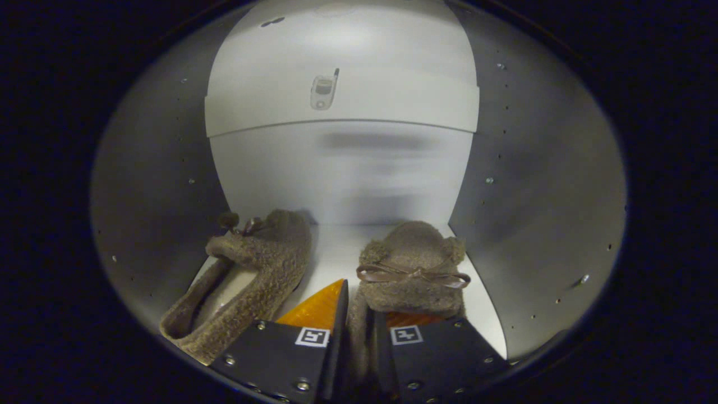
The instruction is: Open the shoe cabinet door, grab the shoes and put them into the shoe cabinet, then close the shoe cabinet door.
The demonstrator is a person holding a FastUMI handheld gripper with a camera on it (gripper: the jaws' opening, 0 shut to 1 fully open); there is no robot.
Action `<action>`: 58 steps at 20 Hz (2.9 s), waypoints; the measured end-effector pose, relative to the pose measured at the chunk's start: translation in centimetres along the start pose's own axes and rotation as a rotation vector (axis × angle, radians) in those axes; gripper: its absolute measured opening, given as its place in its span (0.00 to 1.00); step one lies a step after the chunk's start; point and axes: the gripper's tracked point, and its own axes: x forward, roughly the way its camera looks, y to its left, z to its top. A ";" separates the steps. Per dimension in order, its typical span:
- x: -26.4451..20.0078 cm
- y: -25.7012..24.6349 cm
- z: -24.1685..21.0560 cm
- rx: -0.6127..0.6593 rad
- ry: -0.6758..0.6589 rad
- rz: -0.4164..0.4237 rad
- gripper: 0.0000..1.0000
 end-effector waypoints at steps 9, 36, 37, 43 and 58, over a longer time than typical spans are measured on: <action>-5.0 -0.1 0.1 -0.014 -0.021 -0.061 0.87; -48.1 -0.8 -4.9 0.057 -0.461 0.078 0.95; -49.6 -1.3 -5.2 0.072 -0.484 0.061 0.95; -58.2 -8.4 -9.7 0.161 -0.533 -0.169 0.95; -53.1 -27.7 -11.2 0.229 -0.445 -0.088 0.98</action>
